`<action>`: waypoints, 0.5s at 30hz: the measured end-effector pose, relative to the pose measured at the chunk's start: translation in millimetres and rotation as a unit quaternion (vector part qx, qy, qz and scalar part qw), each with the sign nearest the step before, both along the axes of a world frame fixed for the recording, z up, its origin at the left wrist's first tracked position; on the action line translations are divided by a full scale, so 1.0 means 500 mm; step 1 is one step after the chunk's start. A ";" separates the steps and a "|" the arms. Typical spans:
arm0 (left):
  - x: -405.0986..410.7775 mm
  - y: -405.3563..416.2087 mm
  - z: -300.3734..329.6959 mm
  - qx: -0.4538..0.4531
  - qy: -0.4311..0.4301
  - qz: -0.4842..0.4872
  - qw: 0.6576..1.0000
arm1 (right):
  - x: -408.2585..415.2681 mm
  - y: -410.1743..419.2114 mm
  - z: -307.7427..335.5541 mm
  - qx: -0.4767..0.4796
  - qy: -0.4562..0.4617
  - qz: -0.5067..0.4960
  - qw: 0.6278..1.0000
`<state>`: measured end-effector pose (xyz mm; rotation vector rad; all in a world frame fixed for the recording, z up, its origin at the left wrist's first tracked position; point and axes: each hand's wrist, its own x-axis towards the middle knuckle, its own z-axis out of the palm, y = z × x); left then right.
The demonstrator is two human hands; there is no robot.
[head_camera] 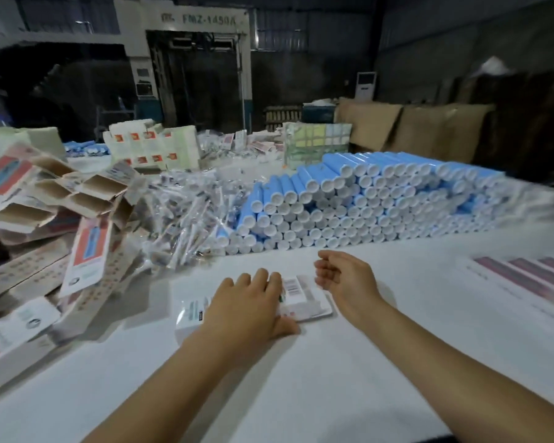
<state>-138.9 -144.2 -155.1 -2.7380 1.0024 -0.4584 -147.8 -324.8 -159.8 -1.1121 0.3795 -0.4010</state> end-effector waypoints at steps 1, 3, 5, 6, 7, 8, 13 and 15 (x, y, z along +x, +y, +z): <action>-0.002 -0.007 -0.007 -0.001 -0.007 0.001 1.000 | 0.001 -0.001 -0.002 0.003 0.002 -0.004 1.000; -0.005 -0.012 -0.016 -0.012 -0.007 0.007 1.000 | 0.003 0.002 -0.005 -0.010 0.007 -0.012 1.000; -0.008 -0.010 -0.021 -0.024 -0.009 0.007 1.000 | 0.006 0.006 -0.004 -0.044 0.024 -0.029 0.998; -0.010 -0.008 -0.023 -0.029 -0.009 0.007 1.000 | 0.009 0.007 0.002 -0.080 0.038 -0.037 0.995; -0.010 -0.008 -0.024 -0.033 -0.007 0.005 0.999 | 0.013 0.006 0.012 -0.127 0.049 -0.043 0.990; -0.011 -0.008 -0.025 -0.036 -0.005 0.001 0.999 | 0.021 0.003 0.029 -0.180 0.049 -0.047 0.981; -0.010 -0.004 -0.023 -0.048 0.004 -0.011 0.999 | 0.115 -0.034 0.208 -0.484 -0.047 -0.123 0.865; -0.010 -0.002 -0.022 -0.048 0.009 -0.013 0.999 | 0.175 -0.057 0.276 -0.588 -0.029 -0.151 0.794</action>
